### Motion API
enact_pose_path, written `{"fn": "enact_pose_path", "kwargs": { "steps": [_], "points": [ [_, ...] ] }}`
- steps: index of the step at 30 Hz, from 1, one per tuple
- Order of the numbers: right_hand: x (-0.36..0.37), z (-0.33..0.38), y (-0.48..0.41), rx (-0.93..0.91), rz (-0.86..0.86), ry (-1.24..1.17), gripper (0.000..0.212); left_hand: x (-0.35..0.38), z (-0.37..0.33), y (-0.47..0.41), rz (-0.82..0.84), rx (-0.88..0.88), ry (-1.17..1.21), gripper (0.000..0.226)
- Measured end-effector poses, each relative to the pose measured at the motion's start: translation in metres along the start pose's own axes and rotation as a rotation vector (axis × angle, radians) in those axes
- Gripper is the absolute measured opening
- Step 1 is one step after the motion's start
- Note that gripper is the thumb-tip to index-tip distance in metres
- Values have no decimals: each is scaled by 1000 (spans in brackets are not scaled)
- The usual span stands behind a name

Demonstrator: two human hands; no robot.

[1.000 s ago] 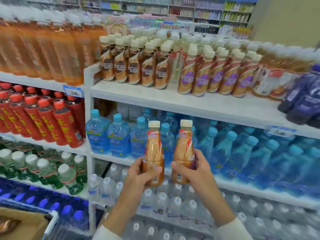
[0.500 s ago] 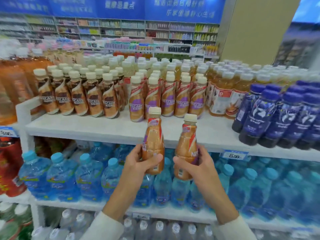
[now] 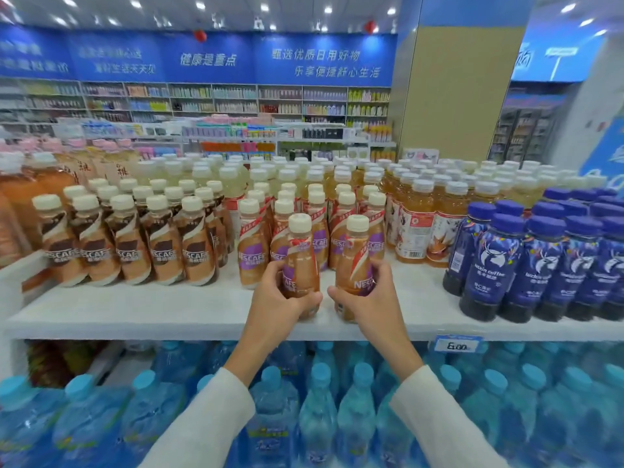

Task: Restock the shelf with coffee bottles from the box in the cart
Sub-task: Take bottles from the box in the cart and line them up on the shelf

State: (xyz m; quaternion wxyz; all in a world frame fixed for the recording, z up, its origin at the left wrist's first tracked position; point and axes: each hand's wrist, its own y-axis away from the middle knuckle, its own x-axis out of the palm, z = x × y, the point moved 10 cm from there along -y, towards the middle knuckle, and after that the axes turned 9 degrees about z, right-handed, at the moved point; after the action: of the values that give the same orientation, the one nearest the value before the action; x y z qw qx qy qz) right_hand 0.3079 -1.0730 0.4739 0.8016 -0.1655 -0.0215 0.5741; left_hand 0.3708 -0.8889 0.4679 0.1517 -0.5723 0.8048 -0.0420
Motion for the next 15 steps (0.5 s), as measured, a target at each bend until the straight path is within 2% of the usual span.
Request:
{"fn": "enact_pose_path", "kwargs": {
  "steps": [3,9,15],
  "points": [
    [-1,-5,-2,5,-18,-10,71,1,4,-1,4,2,-29,63],
    [3,-11,-1,7,5,31,75,4,10,1,15,10,-31,56],
    [1,-15,8,12,-7,140,87,0,12,12,-18,12,-128,73]
  ]
}}
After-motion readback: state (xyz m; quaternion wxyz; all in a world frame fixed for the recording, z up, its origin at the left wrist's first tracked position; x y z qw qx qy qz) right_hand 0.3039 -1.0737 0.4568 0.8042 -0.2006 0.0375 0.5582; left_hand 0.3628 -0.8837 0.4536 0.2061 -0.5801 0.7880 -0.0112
